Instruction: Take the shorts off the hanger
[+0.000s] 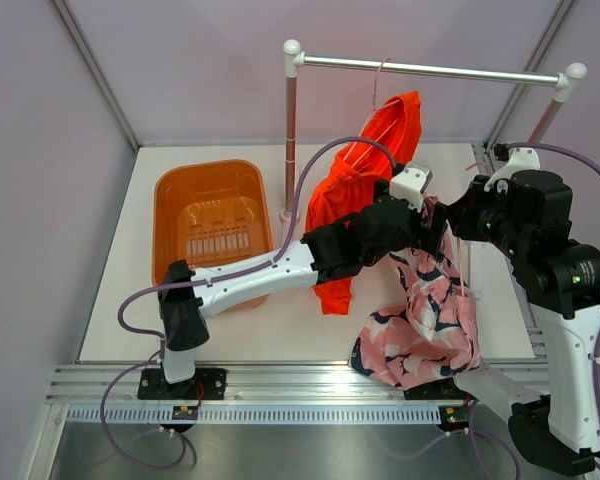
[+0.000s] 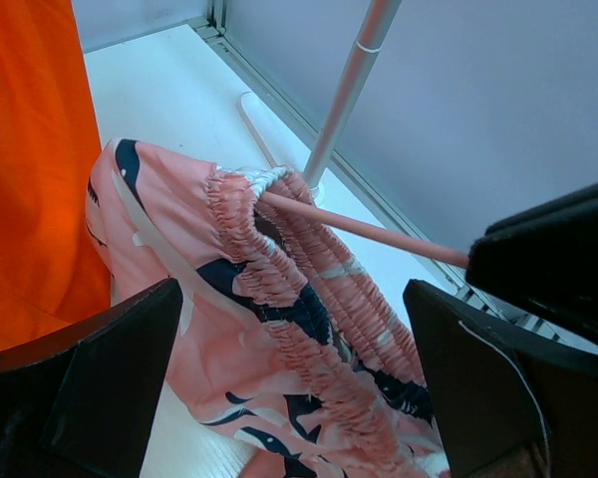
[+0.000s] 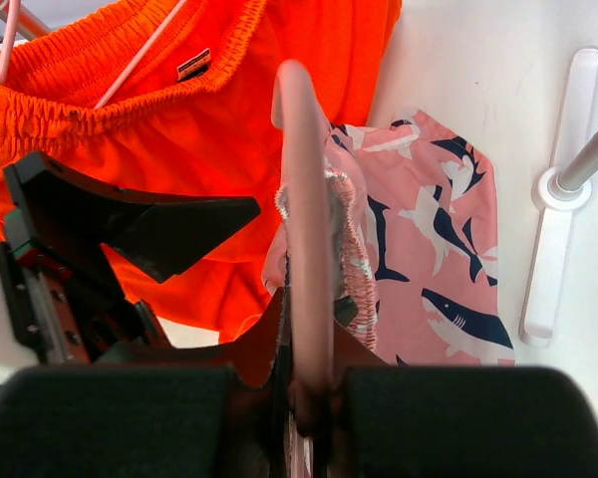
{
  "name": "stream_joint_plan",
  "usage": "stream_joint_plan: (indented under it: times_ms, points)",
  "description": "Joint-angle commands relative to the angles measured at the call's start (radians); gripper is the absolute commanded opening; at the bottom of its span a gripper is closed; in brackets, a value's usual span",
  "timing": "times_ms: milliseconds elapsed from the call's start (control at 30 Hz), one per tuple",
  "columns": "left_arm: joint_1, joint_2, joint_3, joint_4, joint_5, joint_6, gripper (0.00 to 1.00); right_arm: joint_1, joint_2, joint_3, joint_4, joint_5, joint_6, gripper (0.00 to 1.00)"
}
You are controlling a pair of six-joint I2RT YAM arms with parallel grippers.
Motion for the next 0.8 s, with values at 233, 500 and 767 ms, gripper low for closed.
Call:
stream_joint_plan:
  times_ms: [233,500,767]
  points:
    - [0.001,0.032,0.056,0.061,-0.138,0.007,0.68,0.010,-0.015,0.031,0.014,-0.021,-0.002,0.00]
    - [0.023,0.023,0.052,0.075,-0.154,0.053,0.07,0.006,-0.025,0.040,0.002,-0.036,-0.002,0.00]
    - [0.110,0.061,0.105,0.071,-0.177,0.059,0.00,0.008,-0.033,0.049,-0.012,-0.102,0.003,0.00]
